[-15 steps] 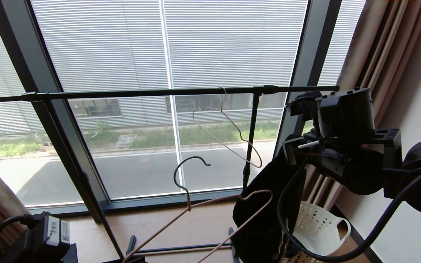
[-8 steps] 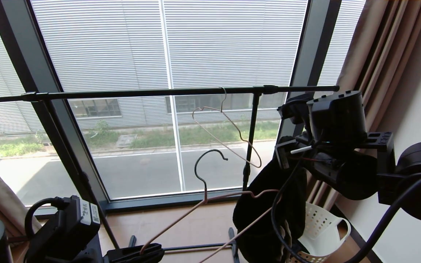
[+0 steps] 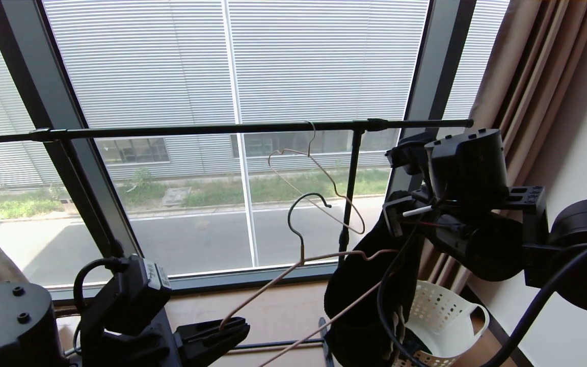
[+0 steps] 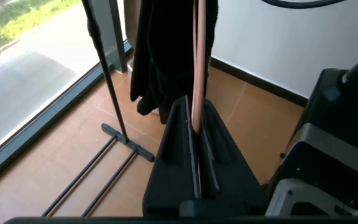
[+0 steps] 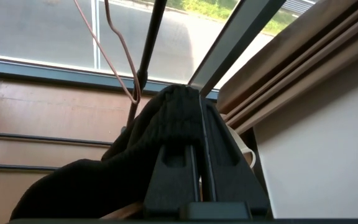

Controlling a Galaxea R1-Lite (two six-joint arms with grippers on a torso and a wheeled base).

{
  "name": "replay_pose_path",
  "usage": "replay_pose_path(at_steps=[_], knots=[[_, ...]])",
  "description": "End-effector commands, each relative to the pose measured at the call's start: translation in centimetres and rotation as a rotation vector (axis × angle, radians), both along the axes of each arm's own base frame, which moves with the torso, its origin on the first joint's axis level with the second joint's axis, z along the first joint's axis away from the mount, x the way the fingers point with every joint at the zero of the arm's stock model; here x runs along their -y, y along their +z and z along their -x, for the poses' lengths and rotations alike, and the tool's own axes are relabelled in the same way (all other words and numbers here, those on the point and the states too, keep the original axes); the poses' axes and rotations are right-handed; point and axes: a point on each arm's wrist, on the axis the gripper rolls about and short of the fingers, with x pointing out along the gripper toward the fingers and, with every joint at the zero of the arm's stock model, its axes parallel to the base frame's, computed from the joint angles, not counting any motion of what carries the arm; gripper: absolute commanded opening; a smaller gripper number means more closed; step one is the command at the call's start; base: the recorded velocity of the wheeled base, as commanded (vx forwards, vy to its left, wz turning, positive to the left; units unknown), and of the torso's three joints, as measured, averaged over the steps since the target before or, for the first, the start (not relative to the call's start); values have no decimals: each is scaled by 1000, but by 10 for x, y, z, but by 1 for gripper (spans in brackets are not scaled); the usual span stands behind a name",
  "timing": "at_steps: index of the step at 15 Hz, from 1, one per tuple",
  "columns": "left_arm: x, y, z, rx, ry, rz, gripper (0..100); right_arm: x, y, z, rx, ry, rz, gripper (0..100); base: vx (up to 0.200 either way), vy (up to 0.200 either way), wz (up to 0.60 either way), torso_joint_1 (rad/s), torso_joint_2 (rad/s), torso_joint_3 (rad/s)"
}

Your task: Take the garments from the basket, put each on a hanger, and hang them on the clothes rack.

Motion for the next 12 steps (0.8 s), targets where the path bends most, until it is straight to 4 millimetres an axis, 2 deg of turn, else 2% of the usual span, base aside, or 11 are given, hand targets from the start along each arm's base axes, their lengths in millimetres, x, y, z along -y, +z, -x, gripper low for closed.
replay_pose_path(at_steps=[1,7,10,12], knots=[[2,-10,-12,-23,37,-23,0,1,4,7,11,2,-4,0,0,0,0,0,0,0],[-8,-7,-21,10,105,5,0,9,11,16,38,-20,-12,0,0,0,0,0,0,0],[-6,-7,-24,11,108,4,0,0,11,24,38,21,-9,0,0,0,0,0,0,0],[-5,-7,-25,12,105,5,0,-14,10,30,37,69,-10,0,0,0,0,0,0,0]])
